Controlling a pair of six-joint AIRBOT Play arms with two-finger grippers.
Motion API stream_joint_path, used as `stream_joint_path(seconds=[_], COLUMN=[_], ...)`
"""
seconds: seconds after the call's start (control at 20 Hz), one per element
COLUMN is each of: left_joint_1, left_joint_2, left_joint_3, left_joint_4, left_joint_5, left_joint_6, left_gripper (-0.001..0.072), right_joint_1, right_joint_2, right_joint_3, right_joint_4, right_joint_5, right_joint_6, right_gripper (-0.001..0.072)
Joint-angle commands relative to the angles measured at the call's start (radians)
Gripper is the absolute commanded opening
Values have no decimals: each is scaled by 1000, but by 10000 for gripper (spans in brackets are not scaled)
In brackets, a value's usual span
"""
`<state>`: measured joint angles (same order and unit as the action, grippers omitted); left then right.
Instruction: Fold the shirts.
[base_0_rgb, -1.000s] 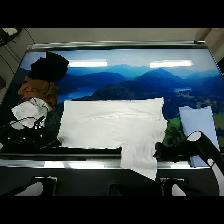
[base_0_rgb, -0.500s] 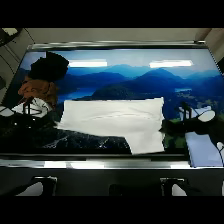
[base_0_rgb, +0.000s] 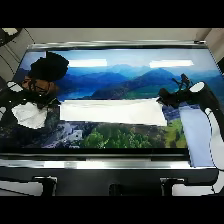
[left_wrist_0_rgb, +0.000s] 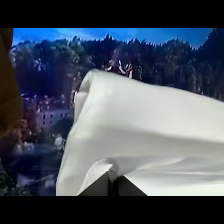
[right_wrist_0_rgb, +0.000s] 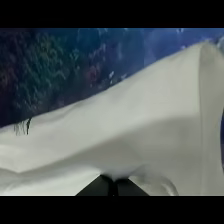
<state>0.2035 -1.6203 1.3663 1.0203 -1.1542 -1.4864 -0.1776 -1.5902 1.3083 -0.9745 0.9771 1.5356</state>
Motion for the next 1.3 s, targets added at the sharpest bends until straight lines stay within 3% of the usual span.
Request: stream_joint_path(seconds=[0.0,0.35,0.4,0.45,0.5,0.55,0.6,0.7,0.95,1.05,1.25], left_joint_1=[-11,-42,-42,-42,-42,-40,-39,-34,-47,-62,-131], left_joint_2=[-119,-157,-153,-145,-134,-120,-104,-66,60,119,243], left_joint_3=[57,58,58,63,74,89,109,162,210,210,210], left_joint_4=[0,139,140,139,140,140,141,140,131,128,128], left_joint_5=[-2,-142,-155,-159,-159,-158,-158,-152,-118,-124,-124], left_joint_6=[-43,-100,-97,-85,-84,-73,-43,-15,-13,-13,-13], left_gripper=[23,40,76,190,394,506,519,519,517,517,517], right_joint_1=[13,14,13,7,-8,-32,-67,-154,-235,-227,-181], right_joint_2=[-89,-95,-93,-86,-71,-54,-34,-21,-122,-172,-237], right_joint_3=[43,43,43,44,44,44,44,43,43,43,43], right_joint_4=[-16,-27,-28,-26,-21,-20,-20,-19,63,95,103], right_joint_5=[-55,-21,-7,9,35,69,106,199,383,351,240], right_joint_6=[54,53,55,55,54,43,18,-7,-129,-133,-42], right_gripper=[48,51,52,80,288,514,637,704,720,720,720])
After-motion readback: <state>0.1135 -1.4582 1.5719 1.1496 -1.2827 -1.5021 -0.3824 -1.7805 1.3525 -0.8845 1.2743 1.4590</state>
